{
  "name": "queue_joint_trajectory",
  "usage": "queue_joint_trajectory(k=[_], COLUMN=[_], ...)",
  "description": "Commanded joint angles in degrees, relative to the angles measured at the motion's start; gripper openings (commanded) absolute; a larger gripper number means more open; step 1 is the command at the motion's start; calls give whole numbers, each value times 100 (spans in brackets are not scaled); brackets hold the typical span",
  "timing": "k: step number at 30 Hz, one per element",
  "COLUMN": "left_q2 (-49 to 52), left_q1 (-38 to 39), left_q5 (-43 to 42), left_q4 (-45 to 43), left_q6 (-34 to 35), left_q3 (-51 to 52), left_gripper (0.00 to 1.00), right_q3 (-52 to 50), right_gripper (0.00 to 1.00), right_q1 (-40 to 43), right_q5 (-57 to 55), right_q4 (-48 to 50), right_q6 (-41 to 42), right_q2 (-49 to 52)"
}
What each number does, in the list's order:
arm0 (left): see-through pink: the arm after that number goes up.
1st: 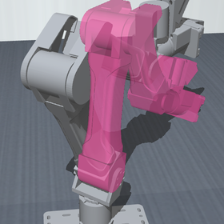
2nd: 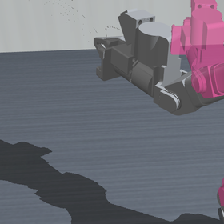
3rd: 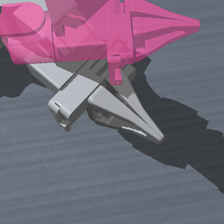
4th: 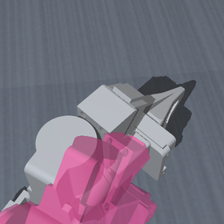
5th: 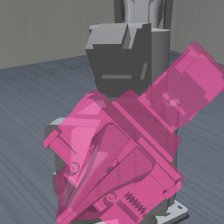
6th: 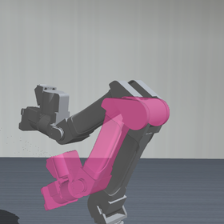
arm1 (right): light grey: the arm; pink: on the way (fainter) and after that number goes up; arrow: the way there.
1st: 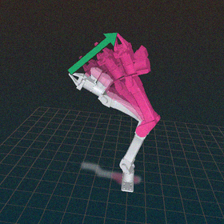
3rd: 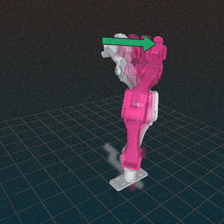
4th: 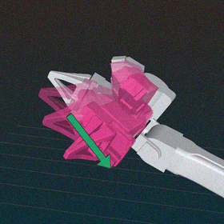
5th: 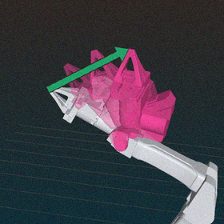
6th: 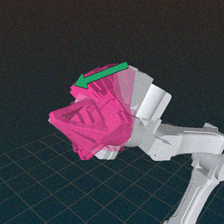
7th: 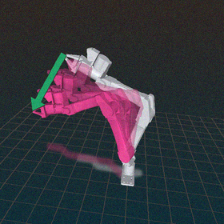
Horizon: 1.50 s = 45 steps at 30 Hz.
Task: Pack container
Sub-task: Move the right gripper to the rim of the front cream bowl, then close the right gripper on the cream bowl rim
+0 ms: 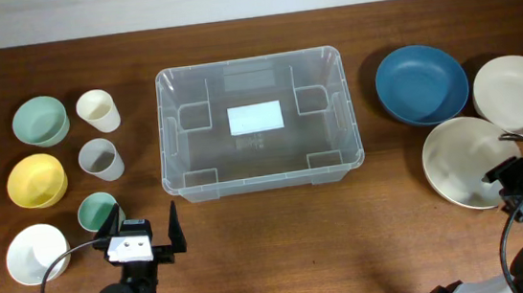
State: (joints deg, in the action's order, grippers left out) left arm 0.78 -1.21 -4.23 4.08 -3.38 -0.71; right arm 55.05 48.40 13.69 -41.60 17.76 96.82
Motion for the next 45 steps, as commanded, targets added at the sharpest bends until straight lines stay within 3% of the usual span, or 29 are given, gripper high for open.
queue_joint_trajectory(k=[1,16,19,23,24,32,45], left_q2=[-48,-48,-48,-48,-48,-48,-48], left_q1=[-35,-35,-35,-35,-35,-35,-35], left_q5=[2,2,2,2,2,2,2], left_q4=[28,28,28,28,28,28,28], left_q6=[35,35,35,35,35,35,35], left_q3=[17,17,17,17,17,17,17], left_gripper=[99,100,99,99,99,100,99], right_q3=[-42,-474,-485,-485,-485,-422,160], right_gripper=[61,47,36,7,4,4,4], right_q1=[37,37,39,39,39,216,1482], right_q5=[72,72,72,76,94,525,3963], right_q4=[162,739,715,647,625,168,-1814], right_q6=[-39,-39,-39,-35,-35,-35,-1875], right_q2=[42,42,42,42,42,-20,-1327])
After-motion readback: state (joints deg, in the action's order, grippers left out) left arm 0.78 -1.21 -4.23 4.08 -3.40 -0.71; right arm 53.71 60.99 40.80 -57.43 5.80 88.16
